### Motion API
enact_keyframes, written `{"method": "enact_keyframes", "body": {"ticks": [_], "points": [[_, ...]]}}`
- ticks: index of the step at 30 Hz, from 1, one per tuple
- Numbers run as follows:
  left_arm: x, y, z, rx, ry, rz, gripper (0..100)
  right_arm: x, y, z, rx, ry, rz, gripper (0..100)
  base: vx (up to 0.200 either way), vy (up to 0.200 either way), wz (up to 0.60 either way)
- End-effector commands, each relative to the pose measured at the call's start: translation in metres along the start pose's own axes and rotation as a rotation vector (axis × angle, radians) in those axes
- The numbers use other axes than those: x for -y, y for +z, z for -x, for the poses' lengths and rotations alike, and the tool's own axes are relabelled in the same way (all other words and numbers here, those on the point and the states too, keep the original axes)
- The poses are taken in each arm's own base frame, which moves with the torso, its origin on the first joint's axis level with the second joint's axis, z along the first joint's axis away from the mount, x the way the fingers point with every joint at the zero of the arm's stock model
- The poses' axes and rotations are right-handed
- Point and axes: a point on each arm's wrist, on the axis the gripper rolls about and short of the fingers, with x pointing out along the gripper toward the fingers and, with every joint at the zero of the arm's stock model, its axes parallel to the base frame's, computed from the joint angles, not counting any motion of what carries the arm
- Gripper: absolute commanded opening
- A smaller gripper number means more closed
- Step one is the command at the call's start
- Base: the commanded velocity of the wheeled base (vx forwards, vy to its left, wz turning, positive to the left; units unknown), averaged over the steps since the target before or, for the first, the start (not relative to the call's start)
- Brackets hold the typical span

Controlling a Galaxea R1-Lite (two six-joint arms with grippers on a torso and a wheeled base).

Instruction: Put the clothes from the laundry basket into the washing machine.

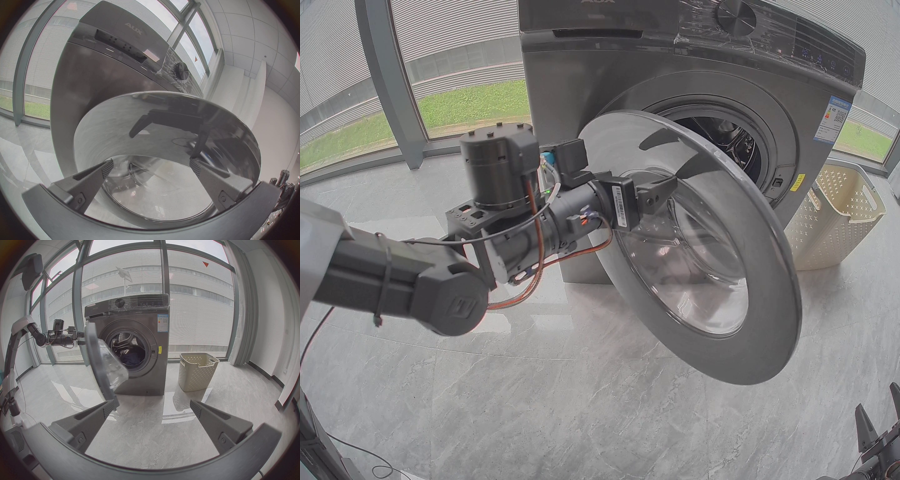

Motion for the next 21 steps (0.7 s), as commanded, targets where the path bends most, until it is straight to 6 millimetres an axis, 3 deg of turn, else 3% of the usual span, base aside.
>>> {"method": "enact_keyframes", "body": {"ticks": [1,7,13,17,21], "points": [[-0.005,-0.007,-0.032,0.027,0.039,0.012,100,0.000,-0.005,-0.001,-0.012,0.000,0.000,100,0.000,0.000,0.00],[-0.017,-0.006,-0.058,0.105,0.180,0.037,100,0.000,-0.005,-0.001,-0.012,0.000,-0.003,100,0.000,0.000,0.00],[-0.016,-0.004,-0.057,0.119,0.211,0.049,100,0.000,-0.005,-0.001,-0.012,0.000,-0.003,100,0.000,0.000,0.00],[-0.009,0.003,-0.041,0.102,0.205,0.056,100,0.000,-0.005,-0.001,-0.012,0.000,-0.003,100,0.000,0.000,0.00],[0.012,0.007,0.015,-0.013,0.169,0.055,100,0.000,-0.005,-0.001,-0.012,-0.002,-0.003,100,0.000,0.000,0.00]]}}
